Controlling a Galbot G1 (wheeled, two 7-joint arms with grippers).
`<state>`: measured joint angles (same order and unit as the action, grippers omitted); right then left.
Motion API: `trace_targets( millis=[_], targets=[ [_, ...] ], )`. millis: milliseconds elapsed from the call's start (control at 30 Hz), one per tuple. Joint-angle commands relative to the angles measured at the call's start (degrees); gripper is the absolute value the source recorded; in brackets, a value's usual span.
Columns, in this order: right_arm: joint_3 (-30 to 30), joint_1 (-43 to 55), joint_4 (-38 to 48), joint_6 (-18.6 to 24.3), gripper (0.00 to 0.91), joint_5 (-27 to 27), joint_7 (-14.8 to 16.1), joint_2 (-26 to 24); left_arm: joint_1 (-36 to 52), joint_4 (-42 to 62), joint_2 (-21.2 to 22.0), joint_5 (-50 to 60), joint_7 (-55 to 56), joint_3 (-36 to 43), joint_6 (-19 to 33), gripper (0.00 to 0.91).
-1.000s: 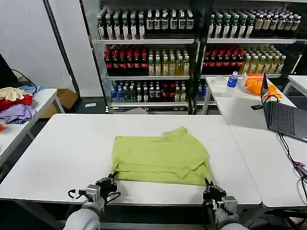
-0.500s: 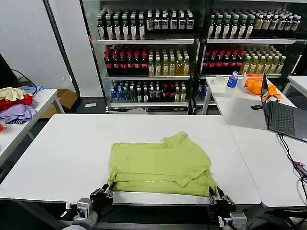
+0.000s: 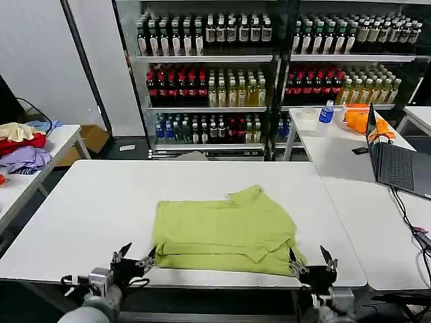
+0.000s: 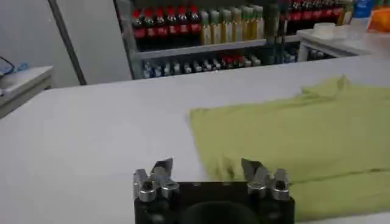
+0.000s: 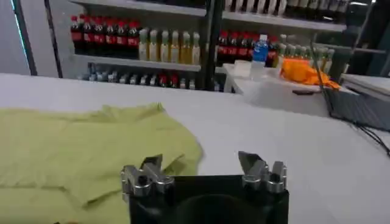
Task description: Fold and organize the clothes.
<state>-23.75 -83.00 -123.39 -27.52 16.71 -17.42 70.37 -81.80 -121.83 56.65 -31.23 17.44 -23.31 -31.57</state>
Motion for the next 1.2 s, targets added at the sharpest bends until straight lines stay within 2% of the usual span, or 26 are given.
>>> trace_targets(
  millis=[33, 200, 333, 533, 667, 1000, 1100, 1167, 1200],
  targets=[
    [7.8, 24.2, 17.4, -2.9, 0.907, 6.0, -1.9, -0.3, 25.8, 18.2, -1.1, -3.8, 0.3, 9.7, -0.6, 0.907],
    [11.0, 35.0, 26.7, -3.9, 0.907, 8.5, -2.7, 1.3, 34.3, 27.1, 0.7, -3.2, 0.1, 16.0, -0.6, 0.907],
    [12.5, 40.1, 32.4, -4.9, 0.907, 10.9, -2.9, 2.7, 39.5, 33.4, 2.7, -3.0, 0.1, 18.8, -0.5, 0.907],
    [13.8, 46.5, 42.9, -4.8, 0.907, 11.7, -2.6, 5.2, 45.0, 40.6, 5.9, -2.9, 0.1, 21.5, -0.3, 0.907],
    [14.3, 50.3, 48.3, -4.7, 0.907, 12.3, -2.5, 6.9, 46.8, 44.0, 6.9, -2.2, 0.1, 23.2, -0.1, 0.907],
    [14.2, 54.7, 57.1, -5.0, 0.907, 13.8, -2.6, 10.6, 45.3, 43.7, 6.7, -1.9, -0.1, 23.8, -0.9, 0.907],
    [14.1, 55.2, 58.8, -5.4, 0.907, 14.4, -2.3, 11.4, 44.8, 43.5, 6.5, -2.0, -0.2, 23.7, -1.2, 0.554],
    [14.0, 55.8, 61.4, -5.6, 0.907, 15.4, -2.0, 12.6, 44.3, 43.4, 6.2, -2.3, -0.4, 23.6, -1.4, 0.222],
    [13.9, 55.9, 62.0, -5.5, 0.877, 15.6, -1.9, 12.9, 44.1, 43.3, 6.2, -2.3, -0.4, 23.6, -1.4, 0.191]
  ],
)
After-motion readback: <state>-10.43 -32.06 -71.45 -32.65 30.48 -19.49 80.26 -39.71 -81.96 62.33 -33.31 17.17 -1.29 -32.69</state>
